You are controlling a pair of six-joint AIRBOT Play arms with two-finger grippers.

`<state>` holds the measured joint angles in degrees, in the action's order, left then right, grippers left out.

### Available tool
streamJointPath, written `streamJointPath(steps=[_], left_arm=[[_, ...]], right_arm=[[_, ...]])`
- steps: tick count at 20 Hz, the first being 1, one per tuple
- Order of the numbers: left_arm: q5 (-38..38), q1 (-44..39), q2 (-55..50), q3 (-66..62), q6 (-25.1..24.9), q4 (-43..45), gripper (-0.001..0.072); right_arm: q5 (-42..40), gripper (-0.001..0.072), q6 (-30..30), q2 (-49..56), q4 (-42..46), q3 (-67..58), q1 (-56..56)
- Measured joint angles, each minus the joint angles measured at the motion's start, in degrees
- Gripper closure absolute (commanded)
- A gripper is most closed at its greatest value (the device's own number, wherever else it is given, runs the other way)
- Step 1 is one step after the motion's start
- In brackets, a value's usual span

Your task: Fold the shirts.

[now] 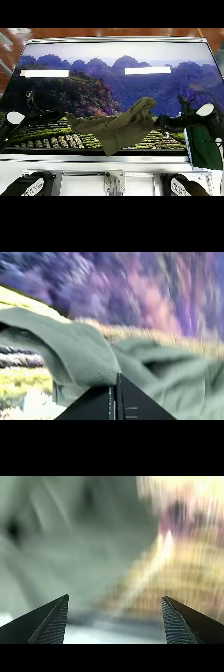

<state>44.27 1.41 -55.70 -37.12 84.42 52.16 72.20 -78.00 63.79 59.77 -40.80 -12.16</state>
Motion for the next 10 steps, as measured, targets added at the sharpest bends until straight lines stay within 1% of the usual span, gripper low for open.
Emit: streamJointPath(steps=[1,3,6,9,10], left_arm=[[2.4,0.0,0.0,-0.7,-1.5,0.0,0.0672],[5.9,0.0,0.0,-1.8,-3.5,-0.1,0.0672],[8.9,0.0,0.1,-2.5,-4.9,-0.1,0.0672],[10.3,0.0,0.2,-2.8,-5.5,-0.1,0.0672],[10.4,0.0,0.2,-2.9,-5.6,-0.1,0.0672]], right_arm=[[0.9,0.0015,0.2,-0.1,-1.8,3.2,-0.2],[0.2,0.0015,0.4,-0.3,-6.5,8.6,0.8],[-6.1,0.0014,-0.3,0.0,-13.0,14.3,5.0],[-12.2,0.0015,-0.9,2.2,-19.2,16.5,10.0],[-14.4,0.0076,-0.6,3.2,-21.9,16.8,11.6]])
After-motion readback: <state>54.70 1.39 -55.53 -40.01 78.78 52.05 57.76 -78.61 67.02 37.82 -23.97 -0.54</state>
